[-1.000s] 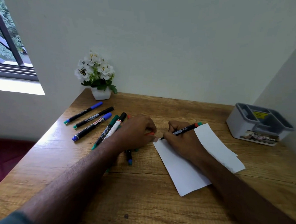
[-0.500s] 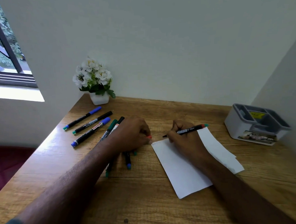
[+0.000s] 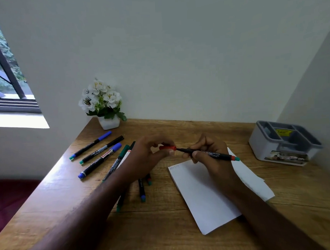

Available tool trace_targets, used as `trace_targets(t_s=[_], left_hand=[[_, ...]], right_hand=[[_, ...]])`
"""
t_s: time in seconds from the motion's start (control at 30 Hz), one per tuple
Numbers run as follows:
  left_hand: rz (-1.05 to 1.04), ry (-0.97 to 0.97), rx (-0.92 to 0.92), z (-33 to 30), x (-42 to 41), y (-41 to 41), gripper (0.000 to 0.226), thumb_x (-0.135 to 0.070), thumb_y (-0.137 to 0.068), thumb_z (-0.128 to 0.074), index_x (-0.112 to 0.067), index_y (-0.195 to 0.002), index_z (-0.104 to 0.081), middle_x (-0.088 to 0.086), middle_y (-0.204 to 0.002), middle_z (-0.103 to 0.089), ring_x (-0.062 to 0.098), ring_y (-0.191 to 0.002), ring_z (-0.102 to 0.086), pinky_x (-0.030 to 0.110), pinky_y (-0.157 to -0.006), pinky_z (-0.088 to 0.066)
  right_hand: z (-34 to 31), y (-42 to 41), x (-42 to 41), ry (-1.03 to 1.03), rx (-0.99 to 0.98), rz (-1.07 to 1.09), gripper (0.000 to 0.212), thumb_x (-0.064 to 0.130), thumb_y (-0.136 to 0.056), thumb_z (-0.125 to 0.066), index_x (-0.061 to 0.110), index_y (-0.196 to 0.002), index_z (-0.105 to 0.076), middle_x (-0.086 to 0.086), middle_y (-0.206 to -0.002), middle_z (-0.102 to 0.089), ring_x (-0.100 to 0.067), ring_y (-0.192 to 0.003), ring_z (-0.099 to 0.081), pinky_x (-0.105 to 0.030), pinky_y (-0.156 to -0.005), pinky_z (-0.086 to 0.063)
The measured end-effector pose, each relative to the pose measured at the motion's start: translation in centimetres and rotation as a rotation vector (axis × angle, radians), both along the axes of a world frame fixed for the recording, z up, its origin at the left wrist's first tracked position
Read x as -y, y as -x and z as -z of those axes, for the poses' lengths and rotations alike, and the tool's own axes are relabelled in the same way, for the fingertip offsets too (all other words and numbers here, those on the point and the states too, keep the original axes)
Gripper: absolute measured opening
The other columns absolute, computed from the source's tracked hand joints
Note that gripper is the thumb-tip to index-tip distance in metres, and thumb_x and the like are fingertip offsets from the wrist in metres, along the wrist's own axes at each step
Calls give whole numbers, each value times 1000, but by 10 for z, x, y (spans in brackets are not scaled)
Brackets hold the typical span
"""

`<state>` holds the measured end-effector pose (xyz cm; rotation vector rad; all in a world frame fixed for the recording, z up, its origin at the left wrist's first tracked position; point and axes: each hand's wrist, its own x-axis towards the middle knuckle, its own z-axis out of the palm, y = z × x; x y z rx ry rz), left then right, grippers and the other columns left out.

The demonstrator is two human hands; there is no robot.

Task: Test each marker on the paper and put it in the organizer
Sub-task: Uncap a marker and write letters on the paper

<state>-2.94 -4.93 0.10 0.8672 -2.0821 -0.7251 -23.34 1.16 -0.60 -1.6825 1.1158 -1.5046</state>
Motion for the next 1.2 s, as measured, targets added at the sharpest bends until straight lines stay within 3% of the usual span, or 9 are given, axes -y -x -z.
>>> trace_targets(t_s=[0.13,0.23,0.33,0.53,0.67,0.93,1.03,1.13,1.2], left_hand=[[27,15,-6,2,1,-1,14,-20,-86,-73,-25,-99,-72,-15,-95,-71,11,-95,-65,42,-85,-53],[61,11,35,1,1,-1,14,-20,-86,-72,-25,-99,-72,-18,-95,-70,7,-96,-64,35,-85,-53],[133,23,50,0,-1,2,13,-21,-87,-70,-22,-100,-73,-17,-94,-70,8,-95,-65,28,-80,-53],[162,-11,-1,0,-7,5,12,-29,-87,-68,-23,-95,-73,-9,-88,-70,19,-87,-65,39,-74,-54],[144,-17,-23,1,-9,8,6,-21,-87,-70,-20,-92,-75,-8,-86,-71,17,-85,-65,32,-73,-54],[23,-85,-65,3,-10,13,8,-26,-81,-77,-28,-89,-76,-11,-86,-73,10,-86,-67,33,-78,-55],[-16,-204,-175,-1,-15,18,15,-17,-79,-78,-24,-92,-76,-8,-89,-76,7,-86,-71,31,-81,-57],[-81,-277,-161,-1,-17,24,23,-20,-79,-79,-25,-100,-73,-9,-90,-76,2,-86,-71,26,-82,-56],[-131,-201,-113,-3,-15,30,22,-25,-79,-80,-28,-98,-71,-8,-90,-75,2,-87,-70,26,-81,-57]], right_hand=[[1,1,0,8,-32,11,9,5,-82,-62,-3,-80,-67,3,-70,-70,-10,-73,-70,-17,-67,-54],[2,3,1,-9,-73,-1,10,-1,-88,-68,6,-81,-71,0,-73,-70,-8,-70,-66,-16,-64,-52],[6,2,2,-34,-92,-32,4,3,-87,-71,1,-88,-67,-5,-75,-72,-12,-65,-67,-21,-61,-53],[5,0,5,-35,-37,-68,14,14,-82,-75,2,-83,-70,-4,-69,-71,-10,-62,-68,-14,-59,-49],[7,1,6,-66,-16,-86,20,20,-82,-74,1,-84,-68,-10,-69,-73,-17,-63,-66,-21,-59,-50],[4,4,9,-106,18,-61,11,1,-80,-78,1,-89,-71,-6,-77,-74,-12,-72,-71,-22,-66,-56],[1,6,10,-77,-22,-31,16,-1,-88,-70,10,-98,-72,5,-90,-76,-8,-89,-71,-21,-76,-54],[0,9,10,-44,-35,39,15,11,-96,-59,14,-107,-70,-3,-108,-73,-17,-105,-67,-29,-89,-53],[-1,13,9,-44,53,110,15,13,-97,-50,13,-104,-64,-11,-106,-72,-25,-101,-68,-38,-85,-55]])
